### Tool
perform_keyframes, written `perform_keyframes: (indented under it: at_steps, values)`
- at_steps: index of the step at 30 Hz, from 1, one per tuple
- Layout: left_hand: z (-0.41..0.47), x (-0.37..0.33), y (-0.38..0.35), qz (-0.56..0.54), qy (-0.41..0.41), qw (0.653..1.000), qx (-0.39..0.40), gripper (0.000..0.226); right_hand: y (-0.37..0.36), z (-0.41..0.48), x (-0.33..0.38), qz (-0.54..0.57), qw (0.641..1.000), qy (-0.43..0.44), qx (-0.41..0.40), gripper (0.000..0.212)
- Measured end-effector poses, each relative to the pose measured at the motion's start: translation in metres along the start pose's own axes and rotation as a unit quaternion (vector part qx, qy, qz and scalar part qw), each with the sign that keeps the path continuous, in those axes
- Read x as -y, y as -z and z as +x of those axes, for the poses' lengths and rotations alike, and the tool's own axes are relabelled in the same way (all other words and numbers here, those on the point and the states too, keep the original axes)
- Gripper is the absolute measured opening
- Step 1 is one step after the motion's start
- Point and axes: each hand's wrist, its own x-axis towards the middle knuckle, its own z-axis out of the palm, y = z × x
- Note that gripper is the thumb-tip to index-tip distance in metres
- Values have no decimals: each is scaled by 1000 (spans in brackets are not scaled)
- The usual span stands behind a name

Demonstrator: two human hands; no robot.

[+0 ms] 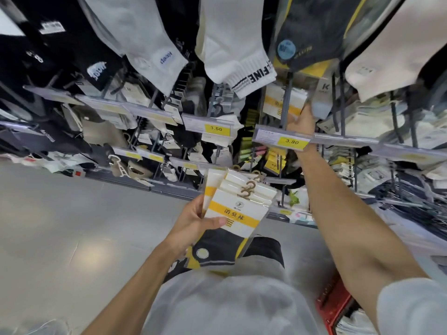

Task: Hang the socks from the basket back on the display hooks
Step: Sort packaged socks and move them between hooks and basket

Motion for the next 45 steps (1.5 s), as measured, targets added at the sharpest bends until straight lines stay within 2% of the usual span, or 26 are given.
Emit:
perform_keyframes:
  at_steps: [5,8,11,14,18,21,23,27,30,35,39,41,45]
  values:
    - [4,0,-6,-18,-22,1000,-3,42,12,-18,-41,-88,995,-35,21,36]
    - [8,1,-7,-30,-28,999,-17,38,14,-35,-45,-104,995,3,5,25]
    - [14,3,-7,-30,-29,999,-32,38,14,-78,-53,-22,998,59,-18,27]
    - [19,5,-9,-32,-29,998,-50,37,16,-148,-62,134,985,71,86,36]
    - [24,3,-17,-47,-36,997,-51,39,11,-189,-62,186,969,67,145,39]
    - [27,0,-21,-55,-36,997,-27,44,11,-187,-59,140,980,67,127,45]
    - [28,-2,-21,-68,-23,997,-9,38,14,-180,-58,125,984,71,104,44]
    - [31,-6,-18,-77,-7,997,23,42,18,-176,-59,167,981,68,76,36]
    - [31,-7,-18,-70,-11,998,1,39,17,-177,-58,200,976,63,63,30]
    - [29,-3,-14,-57,-35,997,-40,36,19,-172,-63,211,972,32,98,22]
    - [32,-3,-9,-44,-52,995,-76,32,31,-156,-71,257,965,-10,57,18]
    - [34,-3,-4,-49,-53,994,-83,27,41,-145,-74,249,968,-9,28,17]
    - [34,-3,4,-60,-59,994,-66,35,55,-119,-74,167,986,21,4,18]
